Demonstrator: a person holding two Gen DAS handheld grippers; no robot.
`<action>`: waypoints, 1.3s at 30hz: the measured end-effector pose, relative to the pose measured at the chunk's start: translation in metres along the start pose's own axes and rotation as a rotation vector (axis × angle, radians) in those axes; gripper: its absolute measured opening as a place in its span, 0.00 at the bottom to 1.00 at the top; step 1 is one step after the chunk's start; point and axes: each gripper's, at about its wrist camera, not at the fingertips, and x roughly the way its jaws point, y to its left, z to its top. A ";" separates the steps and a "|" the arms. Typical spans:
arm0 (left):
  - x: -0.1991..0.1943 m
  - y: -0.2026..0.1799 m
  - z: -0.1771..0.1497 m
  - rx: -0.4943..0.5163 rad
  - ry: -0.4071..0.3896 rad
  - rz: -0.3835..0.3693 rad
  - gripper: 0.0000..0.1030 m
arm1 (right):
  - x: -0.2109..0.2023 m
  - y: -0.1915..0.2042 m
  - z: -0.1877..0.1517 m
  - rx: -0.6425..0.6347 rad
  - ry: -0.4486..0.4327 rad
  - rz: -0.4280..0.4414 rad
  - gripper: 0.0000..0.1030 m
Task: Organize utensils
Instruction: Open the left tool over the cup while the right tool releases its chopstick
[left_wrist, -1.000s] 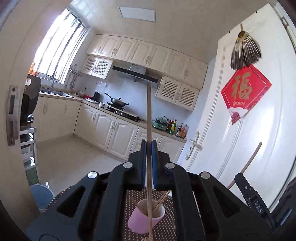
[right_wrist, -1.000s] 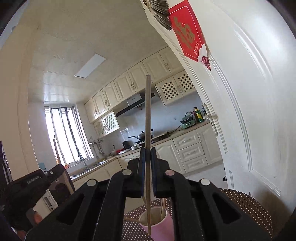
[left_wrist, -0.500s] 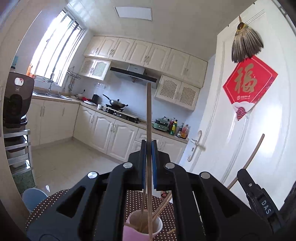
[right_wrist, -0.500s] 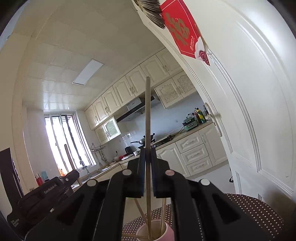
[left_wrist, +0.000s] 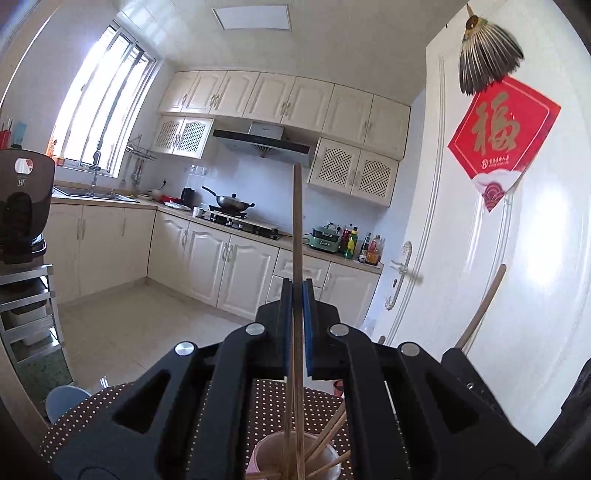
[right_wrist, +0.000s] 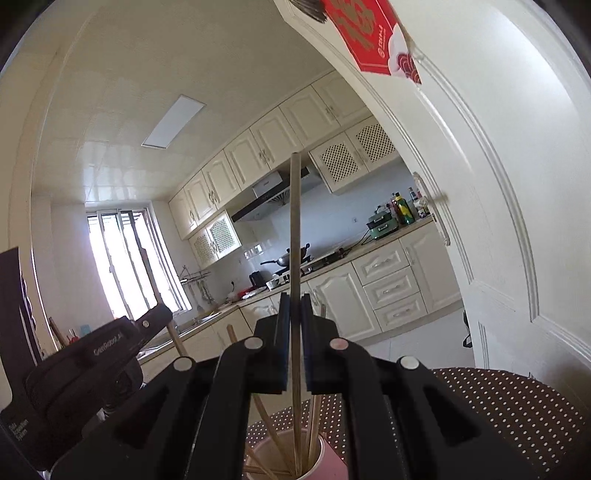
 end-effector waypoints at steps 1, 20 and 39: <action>0.003 0.000 -0.002 0.007 0.007 0.004 0.06 | 0.003 -0.002 -0.002 0.004 0.013 -0.004 0.05; 0.004 -0.012 -0.016 0.151 -0.020 0.049 0.06 | 0.017 -0.001 -0.022 0.000 0.135 -0.022 0.05; 0.013 -0.013 -0.013 0.207 0.059 0.049 0.07 | 0.024 0.003 -0.023 -0.026 0.211 -0.021 0.08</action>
